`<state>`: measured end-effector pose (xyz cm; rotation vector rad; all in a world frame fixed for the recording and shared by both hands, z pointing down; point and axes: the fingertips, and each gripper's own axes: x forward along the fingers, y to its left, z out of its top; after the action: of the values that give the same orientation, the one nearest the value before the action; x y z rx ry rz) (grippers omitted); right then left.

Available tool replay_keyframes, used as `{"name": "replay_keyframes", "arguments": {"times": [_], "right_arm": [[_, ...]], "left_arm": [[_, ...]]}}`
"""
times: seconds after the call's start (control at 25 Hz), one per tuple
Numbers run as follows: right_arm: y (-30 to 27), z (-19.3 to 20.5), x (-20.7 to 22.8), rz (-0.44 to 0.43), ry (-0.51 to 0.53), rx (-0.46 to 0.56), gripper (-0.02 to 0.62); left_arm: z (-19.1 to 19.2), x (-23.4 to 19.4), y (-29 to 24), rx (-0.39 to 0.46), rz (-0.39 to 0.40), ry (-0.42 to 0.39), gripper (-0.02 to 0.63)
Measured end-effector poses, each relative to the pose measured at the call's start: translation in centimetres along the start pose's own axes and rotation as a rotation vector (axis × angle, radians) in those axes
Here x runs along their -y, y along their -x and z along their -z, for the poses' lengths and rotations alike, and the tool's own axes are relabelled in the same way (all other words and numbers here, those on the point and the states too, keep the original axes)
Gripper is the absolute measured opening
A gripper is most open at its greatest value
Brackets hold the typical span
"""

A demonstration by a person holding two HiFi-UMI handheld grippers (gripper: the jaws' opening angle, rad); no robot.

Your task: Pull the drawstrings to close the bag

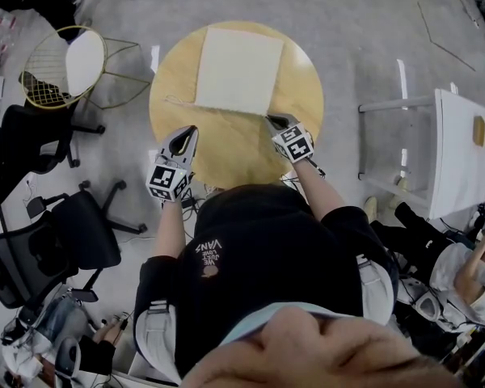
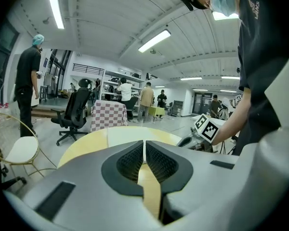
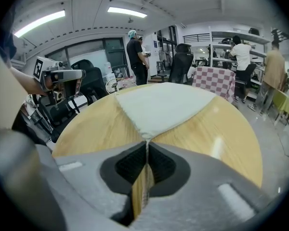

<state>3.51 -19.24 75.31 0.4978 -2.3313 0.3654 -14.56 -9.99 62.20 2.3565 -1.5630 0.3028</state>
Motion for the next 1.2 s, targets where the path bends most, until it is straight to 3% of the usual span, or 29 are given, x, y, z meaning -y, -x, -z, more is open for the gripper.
{"name": "replay_keyframes", "arguments": {"times": [0.28, 0.44, 0.92, 1.08, 1.2], "right_arm": [[0.8, 0.8, 0.9, 0.008, -0.012, -0.006, 0.008], [0.8, 0.8, 1.4, 0.009, -0.011, -0.018, 0.008], [1.3, 0.5, 2.3, 0.001, -0.011, -0.048, 0.008], [1.2, 0.9, 2.6, 0.010, -0.004, -0.057, 0.008], [1.1, 0.6, 2.3, 0.011, -0.008, -0.054, 0.008]], "left_arm": [[2.8, -0.5, -2.7, -0.098, 0.036, -0.027, 0.014], [4.1, -2.1, -4.3, -0.161, 0.040, -0.052, 0.107], [6.9, -4.6, -7.1, -0.332, 0.123, -0.200, 0.110], [7.6, -5.1, -7.6, -0.377, 0.152, -0.301, 0.110], [9.2, -5.3, -7.6, -0.436, 0.185, -0.295, 0.110]]}}
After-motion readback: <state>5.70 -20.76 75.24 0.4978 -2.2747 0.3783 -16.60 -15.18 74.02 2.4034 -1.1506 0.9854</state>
